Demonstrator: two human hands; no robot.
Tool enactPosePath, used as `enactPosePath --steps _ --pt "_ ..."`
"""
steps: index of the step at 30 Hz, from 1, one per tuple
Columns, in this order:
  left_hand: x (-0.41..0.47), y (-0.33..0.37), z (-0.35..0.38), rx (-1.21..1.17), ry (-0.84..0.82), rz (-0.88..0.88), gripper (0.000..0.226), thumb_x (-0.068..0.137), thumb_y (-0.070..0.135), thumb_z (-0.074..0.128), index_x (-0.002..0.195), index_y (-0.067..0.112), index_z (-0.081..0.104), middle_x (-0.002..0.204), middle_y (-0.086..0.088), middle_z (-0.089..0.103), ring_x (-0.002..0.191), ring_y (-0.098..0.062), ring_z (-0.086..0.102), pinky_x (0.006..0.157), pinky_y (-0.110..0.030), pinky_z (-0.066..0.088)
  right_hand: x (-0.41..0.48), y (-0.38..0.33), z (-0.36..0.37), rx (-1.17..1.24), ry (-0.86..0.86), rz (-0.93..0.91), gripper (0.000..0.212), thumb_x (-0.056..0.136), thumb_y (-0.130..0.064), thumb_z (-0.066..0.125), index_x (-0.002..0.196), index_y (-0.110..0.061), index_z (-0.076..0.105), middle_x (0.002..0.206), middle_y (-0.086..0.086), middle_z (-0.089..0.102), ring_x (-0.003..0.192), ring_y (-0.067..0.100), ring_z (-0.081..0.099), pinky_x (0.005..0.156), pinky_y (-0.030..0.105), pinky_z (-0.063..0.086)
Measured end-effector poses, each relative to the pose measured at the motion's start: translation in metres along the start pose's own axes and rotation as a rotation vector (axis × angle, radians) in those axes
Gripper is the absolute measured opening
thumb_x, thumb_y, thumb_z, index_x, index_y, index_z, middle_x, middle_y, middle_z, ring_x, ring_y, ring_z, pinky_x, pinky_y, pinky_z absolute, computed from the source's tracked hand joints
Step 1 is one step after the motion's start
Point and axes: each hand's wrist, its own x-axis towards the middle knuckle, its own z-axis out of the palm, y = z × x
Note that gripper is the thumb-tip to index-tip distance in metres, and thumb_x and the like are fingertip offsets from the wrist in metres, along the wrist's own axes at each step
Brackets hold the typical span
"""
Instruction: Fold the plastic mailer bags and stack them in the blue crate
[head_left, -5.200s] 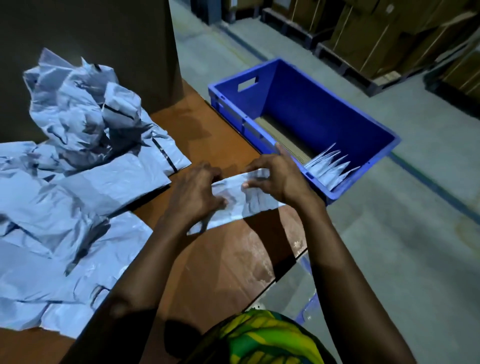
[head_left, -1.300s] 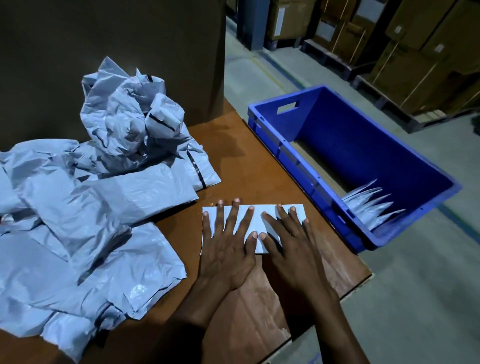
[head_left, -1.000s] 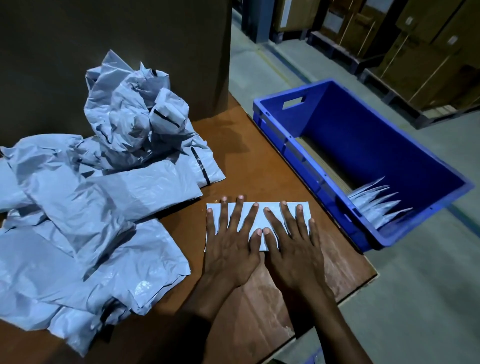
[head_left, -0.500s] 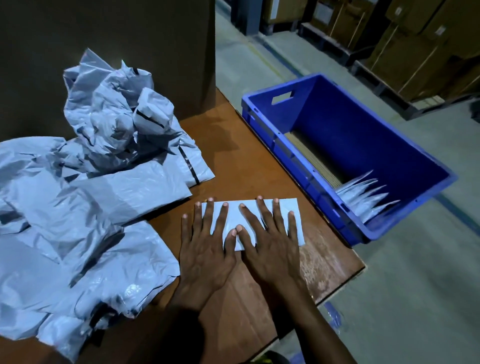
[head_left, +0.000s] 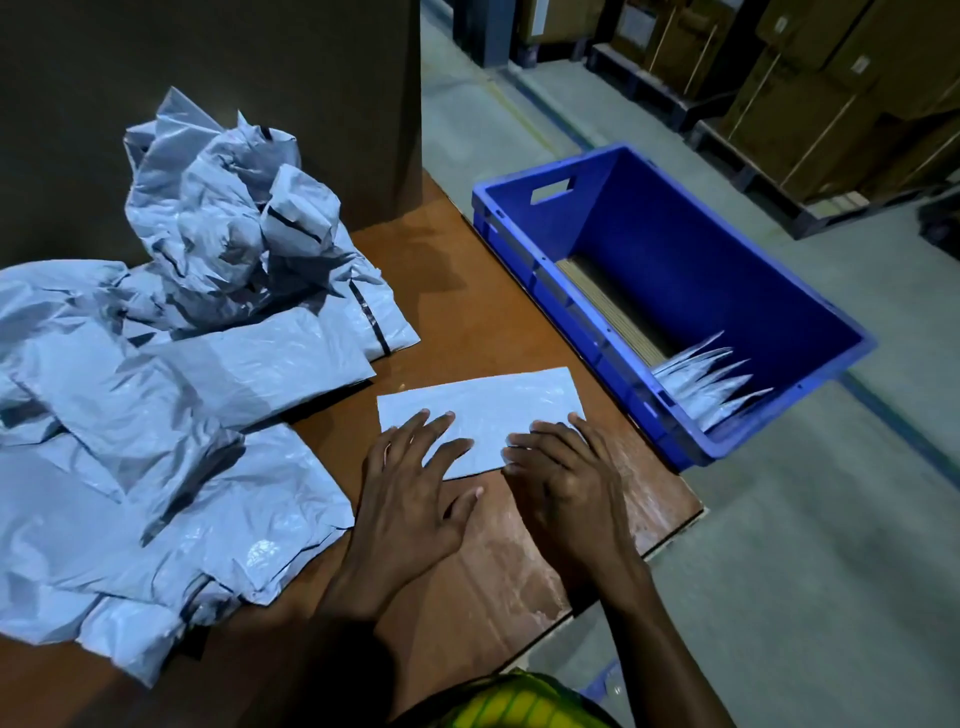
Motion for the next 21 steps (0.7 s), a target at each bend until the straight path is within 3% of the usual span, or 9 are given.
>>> enactPosePath --steps 4,7,9,11,17,21 --pt "0.006 -0.008 0.0 0.036 0.071 0.04 0.031 0.094 0.035 0.066 0.122 0.022 0.072 0.141 -0.003 0.063 0.136 -0.027 0.053 0.107 -0.049 0.044 0.009 -0.001 0.002 -0.016 0.067 0.013 0.018 0.087 -0.01 0.079 0.103 -0.017 0.078 0.119 0.0 0.075 0.12 0.019 0.065 0.115 0.046 0.04" --pt "0.009 -0.016 0.003 0.129 0.125 0.12 0.027 0.098 0.029 0.06 0.114 0.013 0.075 0.128 -0.01 0.07 0.126 -0.033 0.061 0.101 -0.05 0.05 0.017 0.004 -0.001 0.056 -0.015 0.061 0.011 0.095 -0.024 0.077 0.105 -0.021 0.077 0.129 -0.003 0.071 0.129 0.017 0.06 0.109 0.046 0.044" --pt "0.009 -0.019 0.006 0.206 0.163 0.199 0.024 0.098 0.025 0.061 0.107 0.008 0.076 0.123 -0.014 0.072 0.122 -0.036 0.065 0.097 -0.05 0.054 0.018 0.007 -0.003 0.097 -0.088 0.088 0.021 0.097 -0.04 0.075 0.11 -0.024 0.076 0.131 -0.007 0.07 0.133 0.013 0.057 0.109 0.043 0.045" --pt "0.008 -0.02 0.006 0.257 0.21 0.254 0.016 0.095 0.02 0.069 0.098 0.006 0.075 0.118 -0.015 0.074 0.118 -0.036 0.068 0.094 -0.051 0.057 0.017 0.008 -0.006 0.111 -0.103 0.099 0.026 0.095 -0.044 0.075 0.113 -0.025 0.077 0.132 -0.009 0.069 0.133 0.012 0.056 0.108 0.041 0.046" --pt "0.01 -0.01 -0.01 0.223 0.358 0.29 0.019 0.103 0.011 0.059 0.095 0.003 0.074 0.102 -0.011 0.075 0.11 -0.031 0.072 0.092 -0.048 0.058 0.014 0.004 -0.009 0.055 0.008 0.045 0.022 0.095 -0.024 0.077 0.116 -0.018 0.077 0.125 -0.004 0.073 0.121 0.016 0.063 0.104 0.041 0.047" --pt "0.02 -0.005 -0.033 0.205 0.333 0.321 0.01 0.095 0.012 0.076 0.099 0.004 0.073 0.104 -0.01 0.072 0.116 -0.033 0.068 0.096 -0.047 0.054 0.023 0.011 -0.016 0.003 0.128 -0.039 0.032 0.087 0.004 0.076 0.115 -0.013 0.078 0.115 0.001 0.076 0.11 0.022 0.068 0.095 0.041 0.051"
